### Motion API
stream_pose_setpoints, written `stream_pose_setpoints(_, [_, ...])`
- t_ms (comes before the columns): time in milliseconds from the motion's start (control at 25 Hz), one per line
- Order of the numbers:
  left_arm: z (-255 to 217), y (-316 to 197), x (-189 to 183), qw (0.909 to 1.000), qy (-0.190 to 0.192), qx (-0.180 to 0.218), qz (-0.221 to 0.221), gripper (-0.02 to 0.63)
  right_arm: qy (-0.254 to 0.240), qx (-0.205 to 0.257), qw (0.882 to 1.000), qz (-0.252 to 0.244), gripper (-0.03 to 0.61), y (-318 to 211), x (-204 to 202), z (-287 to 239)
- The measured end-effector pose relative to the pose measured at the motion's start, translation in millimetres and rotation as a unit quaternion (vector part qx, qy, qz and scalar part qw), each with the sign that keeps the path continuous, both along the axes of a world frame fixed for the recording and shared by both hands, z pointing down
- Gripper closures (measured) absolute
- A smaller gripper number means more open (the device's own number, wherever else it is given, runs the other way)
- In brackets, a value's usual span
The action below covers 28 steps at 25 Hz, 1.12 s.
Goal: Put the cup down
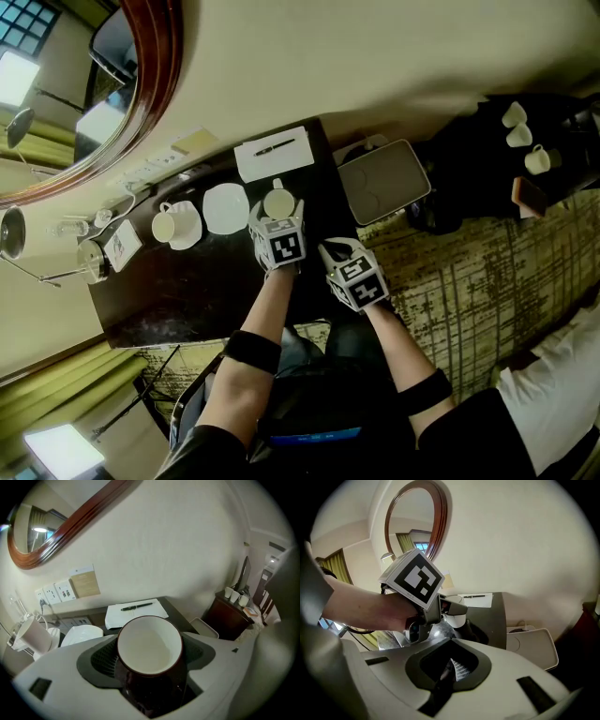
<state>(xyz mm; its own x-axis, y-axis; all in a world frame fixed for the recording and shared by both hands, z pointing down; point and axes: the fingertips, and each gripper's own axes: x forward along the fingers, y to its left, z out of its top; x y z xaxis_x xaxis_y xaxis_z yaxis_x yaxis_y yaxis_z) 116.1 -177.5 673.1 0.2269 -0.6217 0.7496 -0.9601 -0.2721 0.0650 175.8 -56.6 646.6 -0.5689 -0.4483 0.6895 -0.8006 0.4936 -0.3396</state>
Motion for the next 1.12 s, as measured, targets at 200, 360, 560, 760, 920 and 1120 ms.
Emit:
stream_pose_setpoints(200, [8, 4, 1, 0.9999, -0.005, 0.001, -0.011, 0.219, 0.005, 0.004, 1.0, 0.0, 0.577, 1, 8, 8])
stream_pose_setpoints(360, [9, 8, 1, 0.9998, -0.005, 0.004, -0.016, 0.218, 0.004, 0.0, 1.0, 0.001, 0.577, 4, 10, 5])
stream_pose_setpoints(560, [9, 11, 2, 0.9999, -0.008, -0.001, -0.011, 0.14, 0.005, 0.0, 1.0, 0.002, 0.577, 8, 10, 8])
stream_pose_setpoints(760, [-8, 21, -3, 0.9999, -0.008, 0.008, -0.001, 0.127, 0.004, 0.001, 1.0, 0.006, 0.577, 10, 8, -3])
stream_pose_setpoints(920, [-32, 35, -10, 0.9996, -0.004, 0.019, 0.022, 0.127, 0.006, 0.011, 1.0, 0.01, 0.577, 11, 6, -8])
stream_pose_setpoints(1120, [-63, 63, -19, 0.9972, 0.011, 0.017, 0.071, 0.127, 0.004, 0.027, 1.0, 0.005, 0.577, 15, -11, -34])
